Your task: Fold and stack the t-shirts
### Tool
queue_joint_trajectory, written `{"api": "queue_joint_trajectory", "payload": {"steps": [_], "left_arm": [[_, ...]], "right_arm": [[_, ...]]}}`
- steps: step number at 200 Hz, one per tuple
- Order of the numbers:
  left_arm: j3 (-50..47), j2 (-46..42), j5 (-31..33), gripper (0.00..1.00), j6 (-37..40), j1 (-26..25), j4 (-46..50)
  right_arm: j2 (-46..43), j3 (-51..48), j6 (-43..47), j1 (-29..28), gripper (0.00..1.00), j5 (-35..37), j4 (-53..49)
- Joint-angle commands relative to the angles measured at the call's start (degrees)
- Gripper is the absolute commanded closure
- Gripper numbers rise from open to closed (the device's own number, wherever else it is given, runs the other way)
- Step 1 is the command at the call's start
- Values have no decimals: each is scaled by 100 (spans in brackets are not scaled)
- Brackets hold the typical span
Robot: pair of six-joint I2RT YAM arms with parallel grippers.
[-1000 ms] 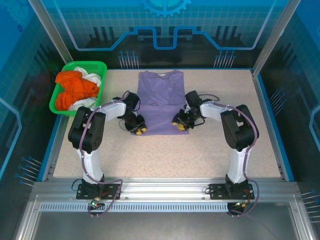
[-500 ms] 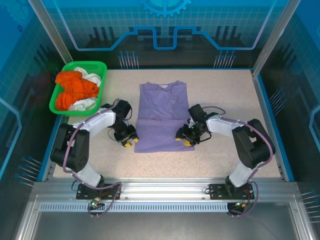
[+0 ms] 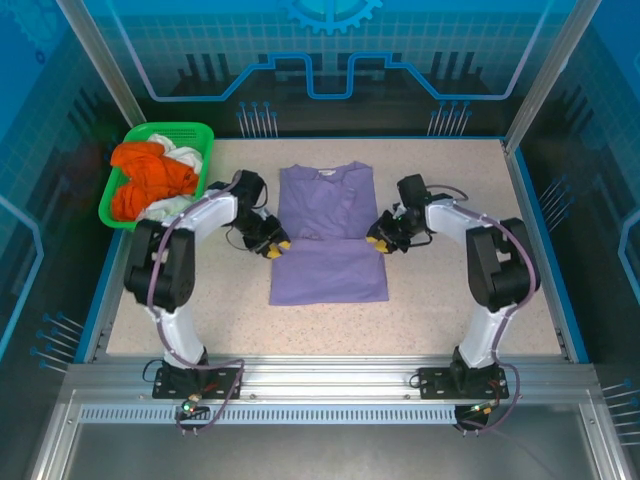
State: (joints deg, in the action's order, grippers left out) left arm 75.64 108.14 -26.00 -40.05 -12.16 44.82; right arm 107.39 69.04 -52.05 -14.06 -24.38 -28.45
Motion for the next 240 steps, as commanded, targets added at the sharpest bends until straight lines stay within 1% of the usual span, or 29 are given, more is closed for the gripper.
{"api": "queue_joint_trajectory", "payload": {"steps": [1,28,45,76,91,99,114,126,133,141,151,162,177,190,215,240], "left_arm": [[488,494,90,74,14,-13,-321],[732,1014,717,73,-23,28,-141],[716,1119,952,73,-51,60,-43],[668,894,1209,70,18,65,123],[650,660,1246,68,83,72,197],[604,476,1238,64,107,84,221],[348,10,1259,54,106,130,223],[37,-425,1240,46,111,199,207],[-190,-688,1202,41,130,238,188],[-457,-972,1102,38,170,257,155],[-794,-1270,931,36,236,258,128],[-1226,-1562,517,37,278,258,-14],[-1864,-1859,-14,42,210,245,-267],[-2430,-2126,-299,47,63,232,-589],[-3341,-2431,-695,48,-321,168,-1277],[-3805,-2445,-861,48,-554,92,-1819]], "right_arm": [[546,456,275,155,72,103,-528],[1033,683,231,386,69,228,-531],[1152,818,247,479,66,140,-498],[781,907,414,503,53,103,-443],[467,702,441,526,50,-39,-201],[228,501,458,538,49,-95,-28],[-383,-41,482,577,43,-97,309],[-908,-570,546,636,38,-124,575],[-1194,-863,617,662,33,-143,656],[-1483,-1190,754,679,31,-233,703],[-1776,-1576,956,677,32,-432,628],[-2012,-1980,1146,650,33,-522,492],[-2255,-2471,1356,646,38,-545,333],[-2418,-2783,1482,625,43,-541,305],[-2421,-3020,1644,514,52,-424,309],[-2092,-2929,1806,287,60,-499,302]]}}
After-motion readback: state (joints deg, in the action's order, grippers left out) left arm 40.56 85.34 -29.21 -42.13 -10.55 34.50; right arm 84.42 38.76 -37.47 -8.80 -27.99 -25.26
